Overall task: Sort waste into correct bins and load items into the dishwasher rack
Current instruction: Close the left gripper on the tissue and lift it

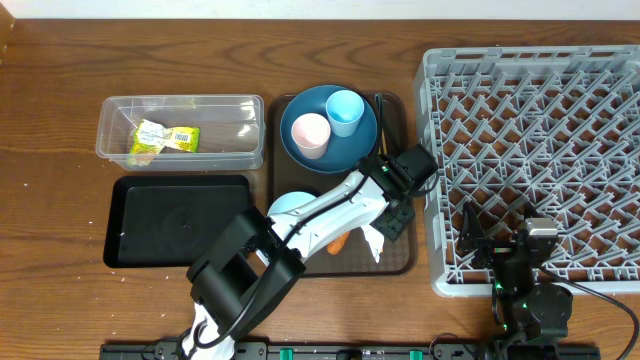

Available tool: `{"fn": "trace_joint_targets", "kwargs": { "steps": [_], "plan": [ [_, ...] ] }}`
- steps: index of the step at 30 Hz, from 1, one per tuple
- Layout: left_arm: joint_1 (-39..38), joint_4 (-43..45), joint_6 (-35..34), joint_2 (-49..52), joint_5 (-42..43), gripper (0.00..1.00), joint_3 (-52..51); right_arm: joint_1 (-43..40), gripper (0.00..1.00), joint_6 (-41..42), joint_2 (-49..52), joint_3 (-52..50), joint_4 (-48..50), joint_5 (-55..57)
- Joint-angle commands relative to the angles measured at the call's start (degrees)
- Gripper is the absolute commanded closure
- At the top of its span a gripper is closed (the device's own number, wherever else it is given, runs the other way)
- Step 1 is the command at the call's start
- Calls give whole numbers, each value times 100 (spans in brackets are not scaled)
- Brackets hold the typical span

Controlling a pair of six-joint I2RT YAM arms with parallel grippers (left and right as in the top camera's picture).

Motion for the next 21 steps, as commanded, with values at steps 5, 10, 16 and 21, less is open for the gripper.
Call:
{"fn": "trace_joint_targets", "kwargs": {
  "steps": [5, 10, 16, 21],
  "plan": [
    [256, 26, -435, 85, -26, 39, -120, -17, 1, -42, -31, -11, -22, -2],
    [302, 83, -428, 85, 85, 39, -173, -17, 1, -42, -31, -9, -22, -2],
    [302, 81, -426, 85, 85, 39, -173, -17, 1, -42, -31, -9, -22, -2],
    [295, 79, -407, 85, 133, 39, -173, -17, 1, -42, -31, -11, -22, -2]
  ]
}}
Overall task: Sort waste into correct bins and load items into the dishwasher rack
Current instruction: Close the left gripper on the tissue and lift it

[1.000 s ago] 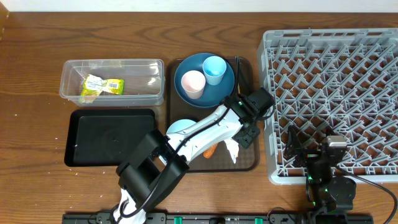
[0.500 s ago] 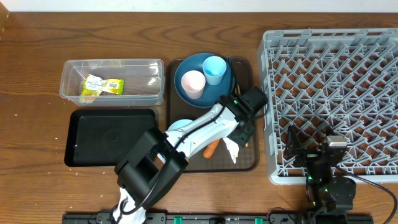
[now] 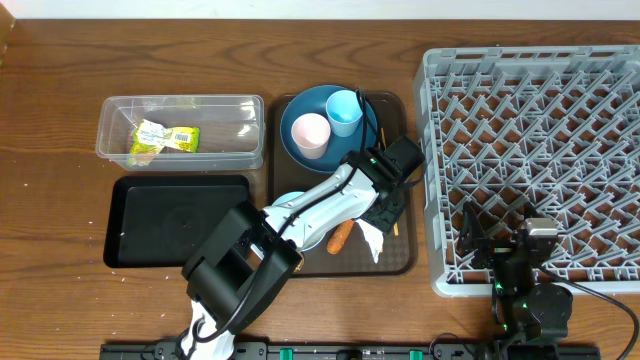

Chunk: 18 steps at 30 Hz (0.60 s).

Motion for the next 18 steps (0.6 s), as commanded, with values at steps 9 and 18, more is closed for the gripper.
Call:
{"fn": "trace_joint_targets", "kwargs": {
  "steps": [9, 18],
  "plan": [
    [-42, -39, 74, 85, 210, 39, -48, -17, 1, -44, -31, -11, -20, -2],
    [-50, -39, 236, 87, 372, 39, -48, -17, 1, -44, -31, -11, -20, -2]
  ]
}}
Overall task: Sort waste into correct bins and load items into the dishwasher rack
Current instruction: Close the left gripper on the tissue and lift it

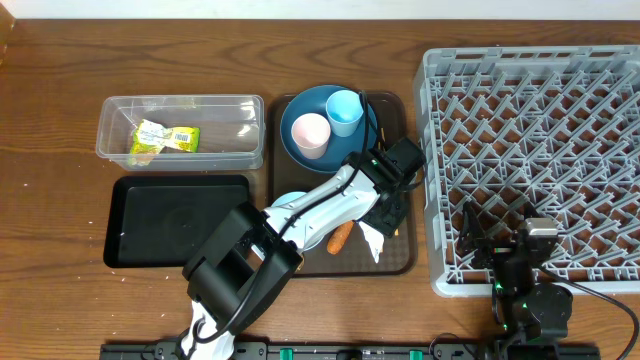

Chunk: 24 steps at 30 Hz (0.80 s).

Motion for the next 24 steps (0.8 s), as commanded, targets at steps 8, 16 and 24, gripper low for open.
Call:
{"fn": "trace_joint_targets", "kwargs": {
  "steps": [8, 16, 24],
  "plan": [
    [-13, 13, 92, 236, 66, 39, -48, -17, 1, -44, -31, -9, -20, -2],
    [-13, 48, 92, 260, 63, 40, -48, -17, 1, -44, -31, -11, -20, -2],
    [-13, 50, 90, 293, 63, 55, -48, -17, 1, -44, -31, -9, -20, -2]
  ]
}}
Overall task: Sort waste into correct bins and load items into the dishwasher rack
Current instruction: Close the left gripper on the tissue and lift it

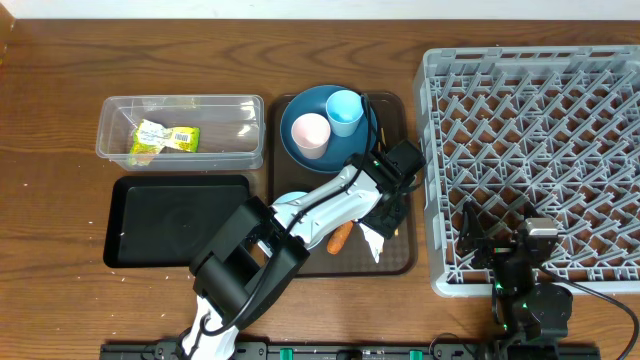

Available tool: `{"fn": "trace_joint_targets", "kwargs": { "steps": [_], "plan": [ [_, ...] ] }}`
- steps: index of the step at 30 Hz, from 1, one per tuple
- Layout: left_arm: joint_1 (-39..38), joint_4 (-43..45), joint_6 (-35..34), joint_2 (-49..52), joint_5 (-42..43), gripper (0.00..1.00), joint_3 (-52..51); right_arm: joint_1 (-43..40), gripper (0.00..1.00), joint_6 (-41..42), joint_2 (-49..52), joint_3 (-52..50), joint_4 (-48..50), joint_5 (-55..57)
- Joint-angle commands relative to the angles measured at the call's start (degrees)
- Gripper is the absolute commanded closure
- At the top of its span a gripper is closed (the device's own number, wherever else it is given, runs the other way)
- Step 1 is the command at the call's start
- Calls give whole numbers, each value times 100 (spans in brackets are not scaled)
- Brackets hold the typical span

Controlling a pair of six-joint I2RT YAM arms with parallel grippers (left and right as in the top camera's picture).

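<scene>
My left gripper (389,207) is down on the right side of the brown tray (283,255). It sits over thin wooden chopsticks (379,135) and just above a crumpled white napkin (371,241). Its jaws are hidden under the wrist. An orange carrot piece (340,237) lies beside the napkin. A light blue bowl (288,205) is partly covered by the arm. The blue plate (345,145) carries a pink cup (310,133) and a blue cup (344,110). My right gripper (470,232) rests at the near edge of the grey dishwasher rack (540,120).
A clear plastic bin (230,130) at the left holds a yellow-green wrapper (165,138). A black tray (180,220) lies in front of it. The rack fills the right side of the wooden table.
My left gripper stays at the same spot on the tray's right side. Only the arm's lower links have shifted a little to the right. The right arm has not moved.
My left gripper was first at the tray's right edge, close to the rack. It then stood slightly further left and back, over the chopsticks and napkin, and has kept that place. All items on the tray lie where they did.
</scene>
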Motion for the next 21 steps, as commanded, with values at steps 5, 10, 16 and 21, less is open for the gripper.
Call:
{"fn": "trace_joint_targets", "kwargs": {
  "steps": [5, 10, 16, 21],
  "plan": [
    [-13, -13, 70, 98, 13, 64, -17, -17, 1, -42, -31, -11, -20, -2],
    [-7, -20, 72, 92, 11, 69, 22, -17, 1, -42, -31, -9, -20, -2],
    [-7, -149, 72, 85, -7, 87, 146, -17, 1, -42, -31, -9, -20, -2],
    [17, -149, 70, -28, -57, 94, 153, -17, 1, -42, -31, -11, -22, -2]
  ]
}}
